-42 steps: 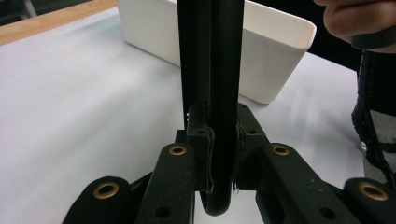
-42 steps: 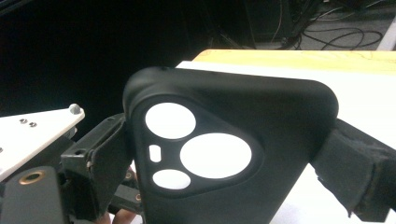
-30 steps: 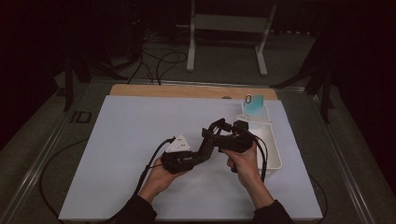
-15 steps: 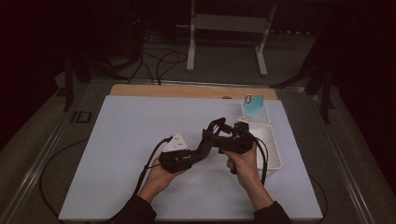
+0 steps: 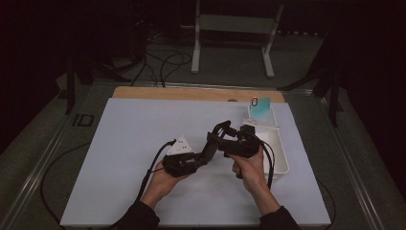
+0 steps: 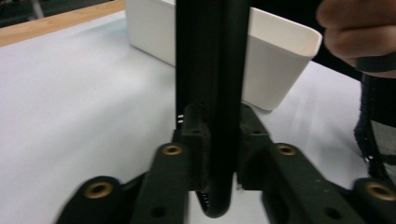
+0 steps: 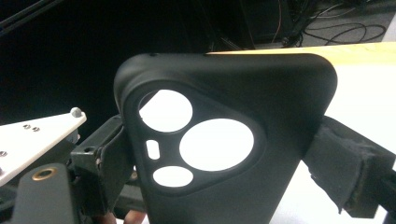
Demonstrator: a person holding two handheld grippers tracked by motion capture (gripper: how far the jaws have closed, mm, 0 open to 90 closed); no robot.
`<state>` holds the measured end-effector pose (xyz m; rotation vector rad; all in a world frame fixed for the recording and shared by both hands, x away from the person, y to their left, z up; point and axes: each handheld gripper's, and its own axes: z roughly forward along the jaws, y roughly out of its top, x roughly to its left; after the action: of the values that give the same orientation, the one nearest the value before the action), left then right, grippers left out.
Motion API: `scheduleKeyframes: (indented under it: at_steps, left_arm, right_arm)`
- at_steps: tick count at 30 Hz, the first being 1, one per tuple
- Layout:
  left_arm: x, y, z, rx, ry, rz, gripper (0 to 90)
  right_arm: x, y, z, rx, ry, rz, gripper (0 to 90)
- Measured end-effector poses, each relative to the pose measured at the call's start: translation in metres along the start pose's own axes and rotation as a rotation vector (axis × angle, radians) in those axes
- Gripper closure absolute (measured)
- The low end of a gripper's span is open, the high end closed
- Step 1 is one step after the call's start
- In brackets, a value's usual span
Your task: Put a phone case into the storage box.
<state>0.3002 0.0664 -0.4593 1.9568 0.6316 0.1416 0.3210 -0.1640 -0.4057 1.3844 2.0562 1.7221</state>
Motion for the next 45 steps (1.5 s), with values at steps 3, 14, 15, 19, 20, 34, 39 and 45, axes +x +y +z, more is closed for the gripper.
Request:
scheduleKeyframes:
  at_steps: [3, 14, 15, 19, 20, 34, 39, 45]
  left_arm:
    - [0.000, -0.001, -0.001, 0.018, 0.020, 0.005, 64.2]
    - [0.005, -0.011, -0.017, 0.031, 0.119, -0.011, 41.0]
    - [0.005, -0.012, -0.019, 0.031, 0.134, -0.012, 38.9]
    - [0.007, -0.015, -0.026, 0.029, 0.205, -0.015, 27.8]
    - [0.008, -0.016, -0.028, 0.028, 0.222, -0.020, 24.2]
    - [0.024, -0.041, -0.061, 0.006, 0.357, -0.072, 3.8]
    - [0.029, -0.055, -0.077, -0.023, 0.369, -0.077, 0.9]
    - [0.034, -0.071, -0.100, -0.056, 0.402, -0.096, 0.0]
  right_arm:
    - [0.001, 0.000, 0.000, -0.001, -0.010, -0.014, 14.3]
    - [0.002, 0.002, 0.001, 0.001, -0.043, -0.044, 14.2]
    - [0.002, 0.002, 0.001, 0.002, -0.042, -0.044, 14.2]
    - [0.003, 0.003, 0.002, 0.005, -0.051, -0.057, 14.2]
    - [0.004, 0.003, 0.002, 0.006, -0.052, -0.057, 14.2]
    - [0.000, 0.015, 0.000, 0.002, -0.093, -0.098, 14.2]
    - [-0.003, 0.023, 0.000, -0.001, -0.112, -0.117, 14.2]
    - [-0.009, 0.037, -0.003, -0.013, -0.144, -0.145, 14.3]
